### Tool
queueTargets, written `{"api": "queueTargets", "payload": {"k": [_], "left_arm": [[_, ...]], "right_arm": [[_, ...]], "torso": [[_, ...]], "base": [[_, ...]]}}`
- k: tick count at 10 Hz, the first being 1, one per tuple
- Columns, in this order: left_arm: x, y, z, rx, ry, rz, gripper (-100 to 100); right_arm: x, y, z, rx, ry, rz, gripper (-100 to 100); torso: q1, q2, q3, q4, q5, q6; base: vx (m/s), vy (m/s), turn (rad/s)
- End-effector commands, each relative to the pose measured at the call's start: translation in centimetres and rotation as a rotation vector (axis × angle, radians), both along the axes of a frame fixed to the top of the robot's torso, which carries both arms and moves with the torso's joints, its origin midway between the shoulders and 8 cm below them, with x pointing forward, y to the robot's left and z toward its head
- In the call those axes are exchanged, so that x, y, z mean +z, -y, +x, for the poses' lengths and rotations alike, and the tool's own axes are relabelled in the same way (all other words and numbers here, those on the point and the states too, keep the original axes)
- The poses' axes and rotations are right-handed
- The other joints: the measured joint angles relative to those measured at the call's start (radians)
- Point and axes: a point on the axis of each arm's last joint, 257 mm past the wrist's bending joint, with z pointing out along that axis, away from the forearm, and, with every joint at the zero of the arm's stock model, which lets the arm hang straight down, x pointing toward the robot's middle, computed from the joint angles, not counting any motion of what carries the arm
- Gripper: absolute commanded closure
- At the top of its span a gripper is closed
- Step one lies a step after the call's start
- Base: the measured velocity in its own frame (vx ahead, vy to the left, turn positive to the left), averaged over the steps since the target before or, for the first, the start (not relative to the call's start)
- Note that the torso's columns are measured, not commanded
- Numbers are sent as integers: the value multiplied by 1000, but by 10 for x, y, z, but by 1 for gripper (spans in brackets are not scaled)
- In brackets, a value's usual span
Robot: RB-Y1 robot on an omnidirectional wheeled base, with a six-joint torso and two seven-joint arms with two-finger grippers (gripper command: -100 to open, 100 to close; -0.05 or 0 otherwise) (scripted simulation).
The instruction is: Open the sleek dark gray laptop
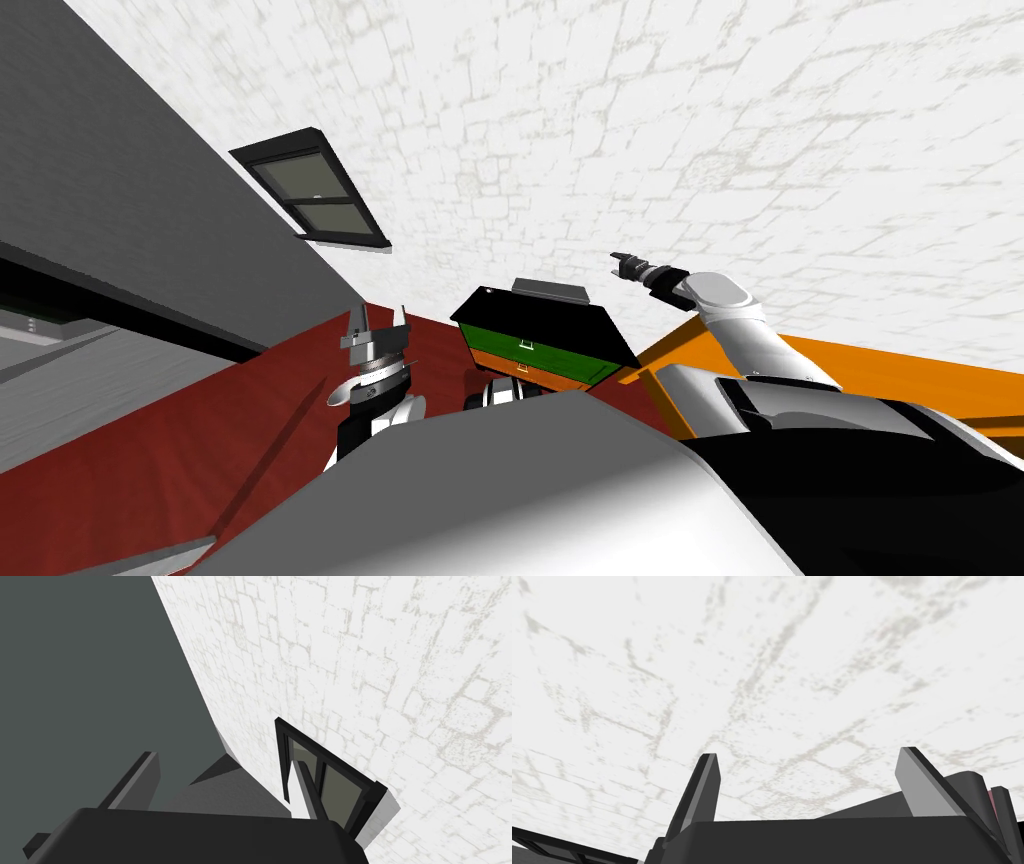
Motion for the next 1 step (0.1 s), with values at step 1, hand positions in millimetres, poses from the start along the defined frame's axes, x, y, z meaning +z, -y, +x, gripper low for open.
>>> {"api": "queueTargets", "payload": {"k": [1], "left_arm": [[0,0,0,0,0,0,0]], "right_arm": [[1,0,0,1,-1,0,0]], "torso": [[-1,0,0,0,-1,0]], "base": [[0,0,0]]}}
